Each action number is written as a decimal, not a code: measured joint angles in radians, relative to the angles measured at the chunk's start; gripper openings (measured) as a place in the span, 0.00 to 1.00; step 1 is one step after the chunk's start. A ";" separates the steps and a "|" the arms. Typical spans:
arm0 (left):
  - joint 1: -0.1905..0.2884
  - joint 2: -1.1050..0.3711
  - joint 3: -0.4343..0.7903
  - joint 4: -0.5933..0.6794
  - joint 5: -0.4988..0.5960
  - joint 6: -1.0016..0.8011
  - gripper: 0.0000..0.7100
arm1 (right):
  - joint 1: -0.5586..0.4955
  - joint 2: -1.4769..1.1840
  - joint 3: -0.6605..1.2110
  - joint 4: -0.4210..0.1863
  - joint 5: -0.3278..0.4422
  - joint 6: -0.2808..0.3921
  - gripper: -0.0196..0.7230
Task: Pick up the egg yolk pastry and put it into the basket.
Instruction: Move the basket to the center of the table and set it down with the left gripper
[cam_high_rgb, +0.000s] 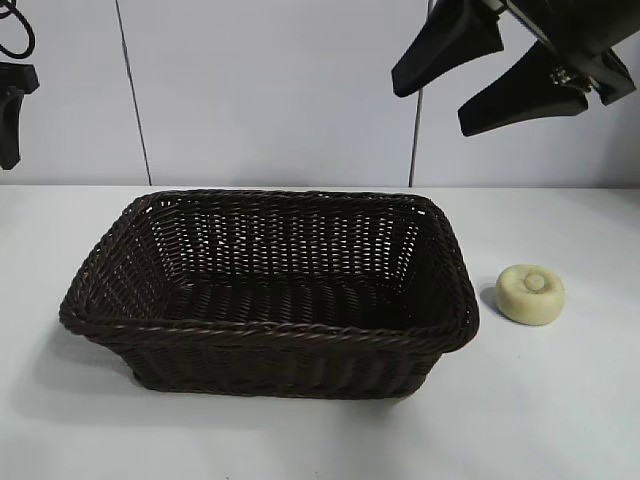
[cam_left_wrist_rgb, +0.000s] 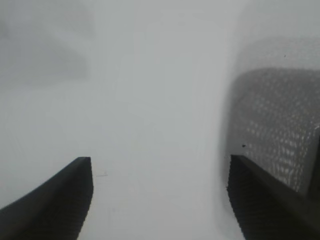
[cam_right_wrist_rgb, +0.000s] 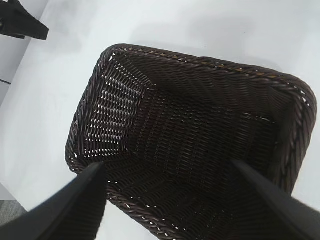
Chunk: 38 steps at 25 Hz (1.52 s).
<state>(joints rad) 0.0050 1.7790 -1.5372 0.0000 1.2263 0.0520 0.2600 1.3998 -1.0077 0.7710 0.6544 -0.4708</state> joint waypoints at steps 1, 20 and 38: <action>0.000 -0.049 0.043 0.000 0.001 0.000 0.76 | 0.000 0.000 0.000 0.000 0.000 0.000 0.69; 0.000 -1.087 0.796 0.010 -0.005 -0.033 0.76 | 0.000 0.000 0.000 -0.001 0.011 0.002 0.69; 0.000 -1.480 1.050 0.010 -0.111 -0.040 0.76 | 0.000 0.000 0.000 -0.001 0.028 0.003 0.69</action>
<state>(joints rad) 0.0050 0.2993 -0.4869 0.0100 1.1150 0.0125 0.2600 1.3998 -1.0077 0.7702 0.6823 -0.4676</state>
